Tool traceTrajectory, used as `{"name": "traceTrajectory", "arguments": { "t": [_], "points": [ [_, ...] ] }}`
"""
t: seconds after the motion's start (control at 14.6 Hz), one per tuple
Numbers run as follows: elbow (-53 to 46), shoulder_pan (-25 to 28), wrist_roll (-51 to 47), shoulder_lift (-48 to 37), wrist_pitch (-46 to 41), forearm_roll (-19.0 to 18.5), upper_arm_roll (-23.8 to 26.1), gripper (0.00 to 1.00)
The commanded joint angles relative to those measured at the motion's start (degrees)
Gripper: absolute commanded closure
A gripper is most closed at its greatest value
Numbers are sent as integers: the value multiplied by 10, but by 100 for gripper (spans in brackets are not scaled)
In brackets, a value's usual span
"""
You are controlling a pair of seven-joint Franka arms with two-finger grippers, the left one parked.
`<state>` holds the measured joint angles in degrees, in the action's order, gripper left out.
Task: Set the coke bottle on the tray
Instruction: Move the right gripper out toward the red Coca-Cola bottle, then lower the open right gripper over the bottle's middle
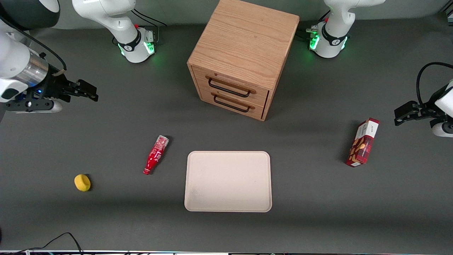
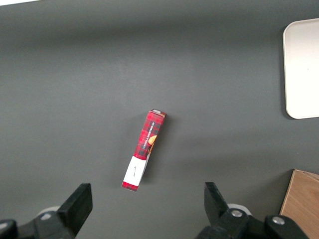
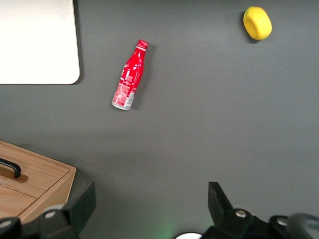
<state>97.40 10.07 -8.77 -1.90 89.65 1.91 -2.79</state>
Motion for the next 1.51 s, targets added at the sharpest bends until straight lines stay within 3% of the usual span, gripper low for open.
{"name": "traceTrajectory", "arguments": {
  "t": [0.0, 0.14, 0.34, 0.76, 0.96, 1.44],
  "points": [
    [-35, 8, -34, 56, -10, -10, 17, 0],
    [-51, 8, -72, 100, 7, -11, 37, 0],
    [-26, 11, -171, 138, 98, -13, 59, 0],
    [112, 11, -230, 168, 304, -17, 71, 0],
    [171, 12, -277, 193, 410, -36, 72, 0],
    [169, 12, -390, 309, 544, -102, 75, 0]
  ]
}}
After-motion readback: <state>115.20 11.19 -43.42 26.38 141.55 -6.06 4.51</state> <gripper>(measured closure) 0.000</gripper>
